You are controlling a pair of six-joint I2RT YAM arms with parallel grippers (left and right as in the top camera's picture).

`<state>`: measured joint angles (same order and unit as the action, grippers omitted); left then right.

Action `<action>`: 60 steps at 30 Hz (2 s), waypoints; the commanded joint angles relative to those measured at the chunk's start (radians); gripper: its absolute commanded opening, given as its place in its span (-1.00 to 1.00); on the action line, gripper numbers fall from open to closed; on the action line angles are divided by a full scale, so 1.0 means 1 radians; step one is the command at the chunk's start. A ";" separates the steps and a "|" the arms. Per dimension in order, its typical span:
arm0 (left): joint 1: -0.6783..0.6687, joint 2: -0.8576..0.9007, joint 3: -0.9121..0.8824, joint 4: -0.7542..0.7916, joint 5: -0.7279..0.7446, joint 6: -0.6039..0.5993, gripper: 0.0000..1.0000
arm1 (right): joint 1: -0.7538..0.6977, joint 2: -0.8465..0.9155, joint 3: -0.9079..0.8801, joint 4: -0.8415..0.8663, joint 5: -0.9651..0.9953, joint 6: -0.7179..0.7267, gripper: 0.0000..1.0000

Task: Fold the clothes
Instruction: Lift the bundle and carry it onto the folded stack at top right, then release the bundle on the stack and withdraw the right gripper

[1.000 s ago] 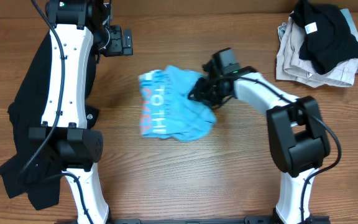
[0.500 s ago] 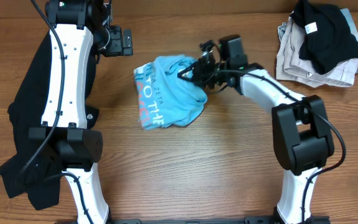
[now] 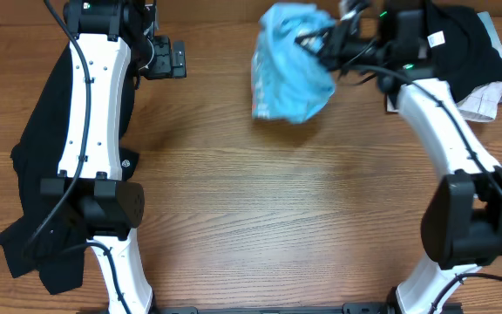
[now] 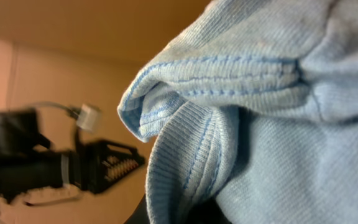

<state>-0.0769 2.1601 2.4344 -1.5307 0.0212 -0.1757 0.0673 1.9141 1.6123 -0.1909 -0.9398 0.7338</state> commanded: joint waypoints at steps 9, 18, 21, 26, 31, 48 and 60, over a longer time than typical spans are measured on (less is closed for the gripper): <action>-0.002 -0.005 0.008 0.005 -0.006 0.022 1.00 | -0.235 -0.040 0.176 0.129 0.007 0.144 -0.92; -0.002 -0.005 0.008 0.010 -0.006 0.022 1.00 | -0.395 -0.038 0.176 0.244 0.103 0.248 -0.93; -0.002 -0.005 0.008 0.010 -0.005 0.018 1.00 | -0.442 -0.032 0.176 0.261 0.138 0.253 -0.93; -0.002 -0.005 0.008 0.009 -0.002 0.011 1.00 | -0.522 0.051 0.176 0.367 0.118 0.357 -0.93; -0.002 -0.005 0.008 0.009 -0.001 0.011 1.00 | -0.593 0.183 0.176 0.385 0.068 0.389 -0.93; -0.002 -0.005 0.008 0.024 -0.002 0.011 0.99 | -0.856 0.251 0.176 -0.197 0.135 -0.062 0.92; -0.002 -0.005 0.008 0.020 -0.003 0.011 0.99 | -0.852 -0.036 0.177 -0.327 0.136 -0.396 1.00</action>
<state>-0.0769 2.1601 2.4344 -1.5082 0.0216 -0.1761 -0.8207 2.0293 1.7706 -0.5079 -0.7967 0.4938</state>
